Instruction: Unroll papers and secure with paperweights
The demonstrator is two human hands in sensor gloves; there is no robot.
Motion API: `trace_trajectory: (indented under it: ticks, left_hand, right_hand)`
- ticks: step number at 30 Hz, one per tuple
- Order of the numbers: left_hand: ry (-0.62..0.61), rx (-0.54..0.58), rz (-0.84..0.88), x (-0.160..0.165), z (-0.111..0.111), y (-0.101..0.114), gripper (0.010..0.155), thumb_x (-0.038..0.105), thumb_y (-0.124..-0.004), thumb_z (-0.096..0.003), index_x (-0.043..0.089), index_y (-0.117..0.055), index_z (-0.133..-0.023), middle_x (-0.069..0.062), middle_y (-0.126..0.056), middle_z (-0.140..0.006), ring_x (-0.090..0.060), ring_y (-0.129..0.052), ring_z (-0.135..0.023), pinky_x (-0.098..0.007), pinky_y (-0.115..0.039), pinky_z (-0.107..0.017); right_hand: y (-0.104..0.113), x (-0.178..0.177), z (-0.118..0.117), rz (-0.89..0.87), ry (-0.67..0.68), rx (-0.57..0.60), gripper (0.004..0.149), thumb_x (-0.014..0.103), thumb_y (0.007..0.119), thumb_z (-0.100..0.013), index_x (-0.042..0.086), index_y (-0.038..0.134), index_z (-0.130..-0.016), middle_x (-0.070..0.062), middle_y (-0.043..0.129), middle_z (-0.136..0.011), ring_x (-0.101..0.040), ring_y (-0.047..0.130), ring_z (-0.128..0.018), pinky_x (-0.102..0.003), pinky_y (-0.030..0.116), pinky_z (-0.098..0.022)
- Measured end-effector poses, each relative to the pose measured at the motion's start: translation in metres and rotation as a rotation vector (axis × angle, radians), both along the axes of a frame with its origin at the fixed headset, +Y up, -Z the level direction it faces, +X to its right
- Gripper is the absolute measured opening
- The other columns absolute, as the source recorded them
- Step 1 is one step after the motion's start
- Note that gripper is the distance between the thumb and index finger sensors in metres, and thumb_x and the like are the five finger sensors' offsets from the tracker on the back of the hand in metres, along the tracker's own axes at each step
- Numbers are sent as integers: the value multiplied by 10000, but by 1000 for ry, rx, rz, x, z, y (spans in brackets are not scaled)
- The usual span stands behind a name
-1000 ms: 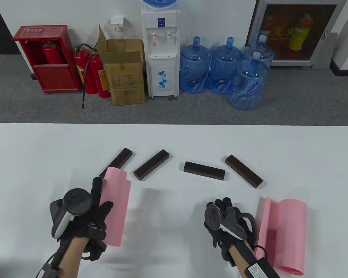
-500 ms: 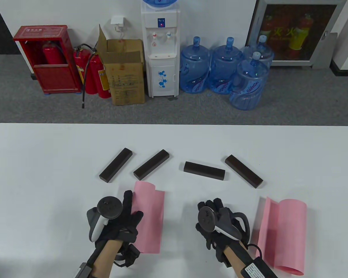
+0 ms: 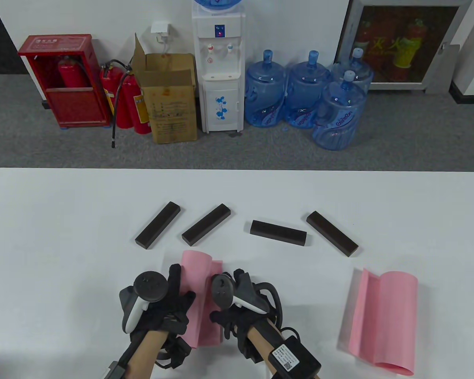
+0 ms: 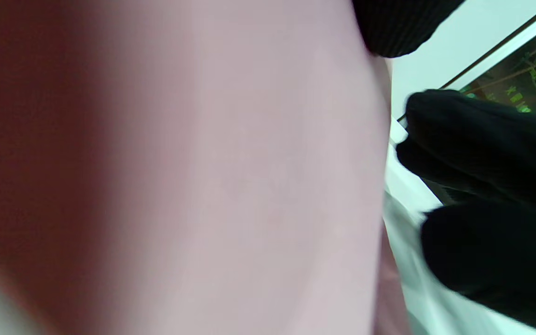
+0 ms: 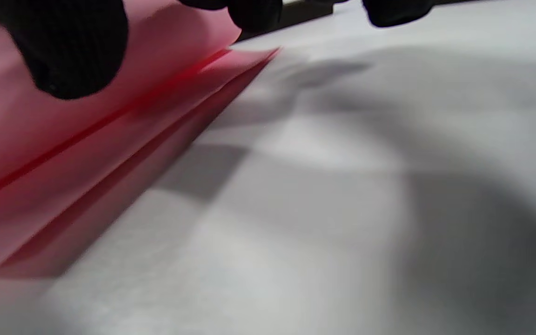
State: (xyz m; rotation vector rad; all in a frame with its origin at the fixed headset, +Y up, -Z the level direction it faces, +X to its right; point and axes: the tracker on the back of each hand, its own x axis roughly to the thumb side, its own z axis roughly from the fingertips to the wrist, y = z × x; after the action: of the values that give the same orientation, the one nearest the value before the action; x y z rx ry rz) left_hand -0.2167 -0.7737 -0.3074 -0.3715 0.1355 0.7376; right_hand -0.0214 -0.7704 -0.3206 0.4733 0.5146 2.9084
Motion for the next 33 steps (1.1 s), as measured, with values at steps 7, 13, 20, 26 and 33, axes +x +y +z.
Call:
trace_trajectory:
  ticks: [7, 13, 20, 26, 33]
  left_hand:
    - [12, -24, 4, -2, 1, 0, 805, 502, -677, -519, 381, -111, -1078, -188, -584, -1120, -215, -975, -676, -483, -791, -517]
    - [-40, 0, -93, 2, 7, 15, 817, 590, -612, -515, 413, -30, -1061, -220, -361, -1191, -365, -852, -861, -555, -707, -604]
    - [-267, 146, -270, 23, 15, 29, 785, 601, -646, -501, 546, -100, -1063, -113, 2, -1217, -505, -151, -1139, -674, -349, -790]
    - [-426, 90, -566, 36, 13, 24, 626, 450, -704, -531, 543, -427, -1085, -42, 38, -1216, -436, 44, -1112, -661, -189, -808]
    - [-429, 56, -760, 26, 4, 25, 478, 417, -697, -544, 449, -707, -1021, -37, -65, -1248, -428, 51, -1112, -653, -137, -807]
  right_hand:
    - [-15, -10, -2, 53, 9, -21, 890, 534, 796, -383, 278, 306, -1081, -2, 332, -1120, -372, 282, -1056, -599, 400, -736]
    - [-15, -9, -2, 56, 8, -32, 875, 529, 795, -380, 288, 326, -1078, 10, 341, -1116, -387, 307, -1056, -601, 390, -739]
    - [-15, -7, -2, 45, 7, -21, 865, 534, 798, -375, 296, 348, -1075, 15, 357, -1113, -382, 323, -1055, -601, 390, -737]
    - [-15, -6, -2, 35, 6, -16, 862, 535, 799, -373, 300, 357, -1074, 20, 363, -1112, -376, 328, -1055, -602, 387, -736]
    - [-15, -4, -1, 28, 6, -11, 855, 538, 795, -372, 302, 365, -1072, 22, 365, -1110, -370, 329, -1055, -601, 380, -735]
